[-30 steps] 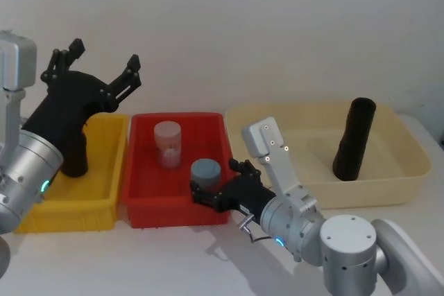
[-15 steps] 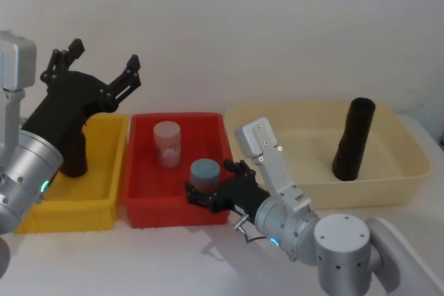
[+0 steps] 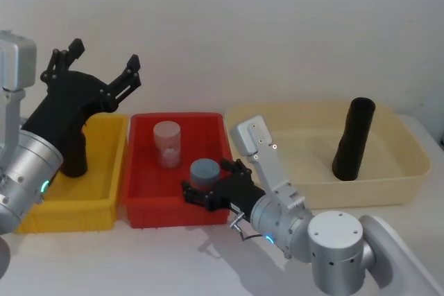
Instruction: Pick up the garbage bag with the one hand and transfer it to the other hand.
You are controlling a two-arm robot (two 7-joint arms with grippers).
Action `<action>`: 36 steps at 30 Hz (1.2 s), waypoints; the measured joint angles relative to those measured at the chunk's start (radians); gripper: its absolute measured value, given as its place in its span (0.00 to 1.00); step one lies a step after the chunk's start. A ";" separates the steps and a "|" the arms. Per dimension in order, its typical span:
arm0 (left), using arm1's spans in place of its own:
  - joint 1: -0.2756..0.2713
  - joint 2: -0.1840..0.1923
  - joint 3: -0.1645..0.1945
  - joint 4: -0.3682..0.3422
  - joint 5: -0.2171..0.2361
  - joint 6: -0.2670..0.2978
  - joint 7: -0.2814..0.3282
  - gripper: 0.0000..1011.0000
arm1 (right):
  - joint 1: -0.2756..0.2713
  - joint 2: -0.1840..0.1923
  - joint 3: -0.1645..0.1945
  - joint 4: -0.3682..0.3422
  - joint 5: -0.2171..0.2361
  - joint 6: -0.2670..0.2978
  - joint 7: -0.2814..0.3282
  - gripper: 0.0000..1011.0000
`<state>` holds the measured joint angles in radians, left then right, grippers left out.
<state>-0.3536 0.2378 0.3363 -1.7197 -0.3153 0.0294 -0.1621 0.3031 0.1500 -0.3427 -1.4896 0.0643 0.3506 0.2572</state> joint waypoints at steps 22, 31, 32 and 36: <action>0.000 0.000 0.000 0.000 0.000 0.000 0.000 0.99 | 0.046 -0.033 0.011 0.062 -0.016 -0.003 -0.013 0.92; 0.000 0.000 0.000 0.000 0.000 0.000 0.000 0.99 | 0.059 -0.036 0.011 0.080 -0.032 0.015 -0.017 0.69; 0.000 0.000 0.000 0.000 0.000 0.000 0.000 0.99 | 0.060 -0.036 0.011 0.081 -0.034 0.017 -0.017 0.66; 0.000 0.000 0.000 0.000 0.000 0.000 0.000 0.99 | 0.062 -0.037 0.011 0.084 -0.039 0.021 -0.017 0.66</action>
<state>-0.3537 0.2378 0.3364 -1.7196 -0.3153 0.0294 -0.1621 0.3652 0.1128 -0.3318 -1.4059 0.0258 0.3716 0.2398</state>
